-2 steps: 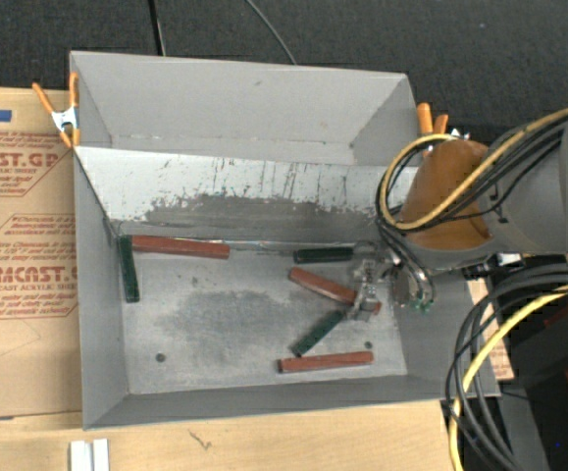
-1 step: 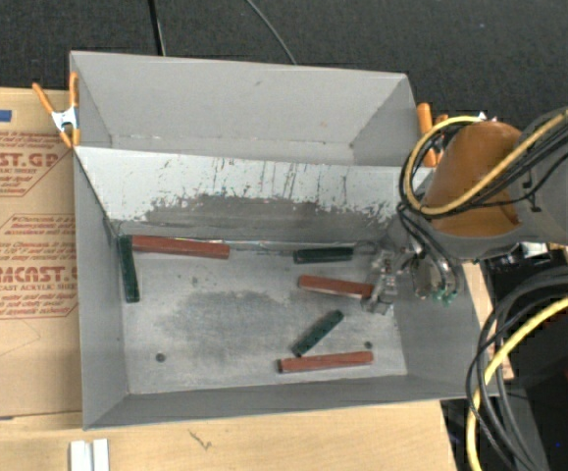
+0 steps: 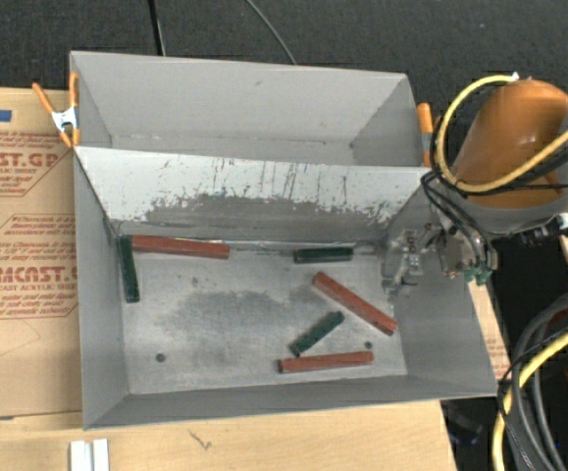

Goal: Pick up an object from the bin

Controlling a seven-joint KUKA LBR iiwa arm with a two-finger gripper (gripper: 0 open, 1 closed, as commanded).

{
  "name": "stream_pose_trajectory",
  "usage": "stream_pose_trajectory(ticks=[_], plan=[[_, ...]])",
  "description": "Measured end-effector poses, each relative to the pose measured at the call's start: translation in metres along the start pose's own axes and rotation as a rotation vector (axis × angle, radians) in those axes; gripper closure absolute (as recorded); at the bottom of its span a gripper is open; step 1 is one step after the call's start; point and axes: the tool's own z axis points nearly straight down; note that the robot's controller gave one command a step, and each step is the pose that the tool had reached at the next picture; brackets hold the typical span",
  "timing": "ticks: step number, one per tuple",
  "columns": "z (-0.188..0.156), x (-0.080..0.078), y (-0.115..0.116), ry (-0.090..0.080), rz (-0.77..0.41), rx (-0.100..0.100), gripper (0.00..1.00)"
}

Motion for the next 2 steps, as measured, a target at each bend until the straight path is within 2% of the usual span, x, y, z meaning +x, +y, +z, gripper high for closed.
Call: stream_pose_trajectory(ticks=[1,2], plan=[[0.0,0.0,0.0001,0.0,0.0,0.0,0.0],[0.0,0.0,0.0001,0.0,0.0,0.0,0.0]])
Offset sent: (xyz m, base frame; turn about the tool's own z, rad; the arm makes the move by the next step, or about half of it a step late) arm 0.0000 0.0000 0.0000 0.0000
